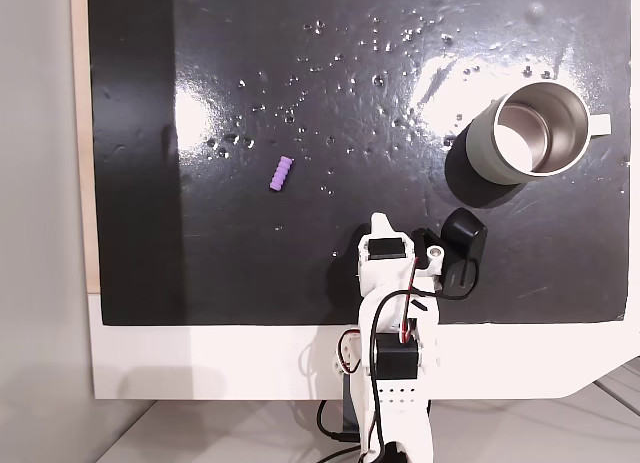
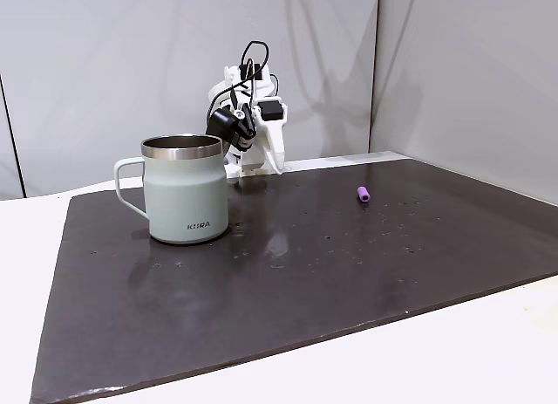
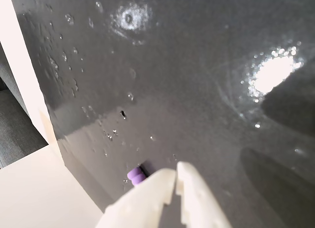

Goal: Grasp a pengrip and put it in the cup.

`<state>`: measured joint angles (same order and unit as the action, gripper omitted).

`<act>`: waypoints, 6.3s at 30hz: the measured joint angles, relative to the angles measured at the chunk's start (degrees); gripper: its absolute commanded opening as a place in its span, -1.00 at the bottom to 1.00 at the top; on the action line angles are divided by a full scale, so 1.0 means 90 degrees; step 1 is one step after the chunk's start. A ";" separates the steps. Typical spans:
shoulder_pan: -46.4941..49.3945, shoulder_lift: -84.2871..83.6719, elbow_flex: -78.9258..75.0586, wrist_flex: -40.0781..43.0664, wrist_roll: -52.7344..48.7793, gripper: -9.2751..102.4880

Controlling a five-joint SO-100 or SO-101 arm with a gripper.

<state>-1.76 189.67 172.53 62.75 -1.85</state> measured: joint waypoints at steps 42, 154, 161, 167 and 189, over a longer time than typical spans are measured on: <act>-0.1533 -0.6729 -0.7393 0.1953 -0.1250 -0.82; 0.1104 -1.0479 -1.0674 0.4355 -0.5508 -0.83; 0.2598 -1.0391 -1.1299 0.4238 -0.6348 -0.83; 0.3135 -1.0391 -1.1621 0.3584 -0.6543 -0.83; 0.3232 -1.0391 -1.1641 0.2207 -0.6348 -0.49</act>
<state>27.33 96.15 67.76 82.62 -58.97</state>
